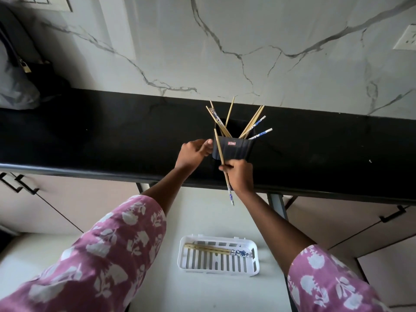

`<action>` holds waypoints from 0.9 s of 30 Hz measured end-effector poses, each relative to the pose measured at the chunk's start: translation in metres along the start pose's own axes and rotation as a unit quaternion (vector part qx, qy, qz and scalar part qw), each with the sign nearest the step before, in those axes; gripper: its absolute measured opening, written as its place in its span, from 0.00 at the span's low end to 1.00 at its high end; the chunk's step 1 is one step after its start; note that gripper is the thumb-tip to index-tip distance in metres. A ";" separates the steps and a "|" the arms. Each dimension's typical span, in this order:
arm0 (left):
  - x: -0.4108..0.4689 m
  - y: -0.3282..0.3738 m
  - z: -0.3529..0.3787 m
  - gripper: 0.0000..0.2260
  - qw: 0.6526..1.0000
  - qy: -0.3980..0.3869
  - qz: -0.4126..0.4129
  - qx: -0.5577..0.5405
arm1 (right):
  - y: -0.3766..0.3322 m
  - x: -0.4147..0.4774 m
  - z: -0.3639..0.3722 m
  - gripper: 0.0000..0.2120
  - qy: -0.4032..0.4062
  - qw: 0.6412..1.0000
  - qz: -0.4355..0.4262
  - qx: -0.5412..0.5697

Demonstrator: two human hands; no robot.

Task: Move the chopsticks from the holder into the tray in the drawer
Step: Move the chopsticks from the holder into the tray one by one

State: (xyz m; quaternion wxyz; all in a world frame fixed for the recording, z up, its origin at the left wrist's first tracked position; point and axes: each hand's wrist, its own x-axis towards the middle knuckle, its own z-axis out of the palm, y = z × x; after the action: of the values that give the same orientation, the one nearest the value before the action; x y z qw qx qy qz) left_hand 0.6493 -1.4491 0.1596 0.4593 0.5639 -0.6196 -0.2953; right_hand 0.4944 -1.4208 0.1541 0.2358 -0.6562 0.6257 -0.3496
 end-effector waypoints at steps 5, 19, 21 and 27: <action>-0.004 -0.061 -0.001 0.26 0.952 -0.096 -0.173 0.232 | 0.048 -0.044 0.027 0.07 -0.110 0.992 0.055 0.022; -0.016 -0.108 0.012 0.28 0.868 -0.172 -0.268 0.381 | 0.130 -0.140 0.086 0.12 -0.399 0.890 0.021 -0.222; -0.016 -0.108 0.012 0.27 0.868 -0.175 -0.277 0.373 | 0.132 -0.142 0.093 0.11 -0.407 0.881 0.004 -0.241; -0.020 -0.106 0.016 0.26 0.866 -0.171 -0.292 0.369 | 0.132 -0.142 0.113 0.14 -0.403 0.854 -0.063 -0.322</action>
State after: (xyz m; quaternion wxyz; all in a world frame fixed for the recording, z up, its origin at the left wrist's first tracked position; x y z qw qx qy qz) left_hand 0.6790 -1.4523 0.0542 -0.0028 0.7879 -0.5593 -0.2576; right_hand 0.4969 -1.3095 -0.0409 0.2201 -0.8172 0.5105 0.1524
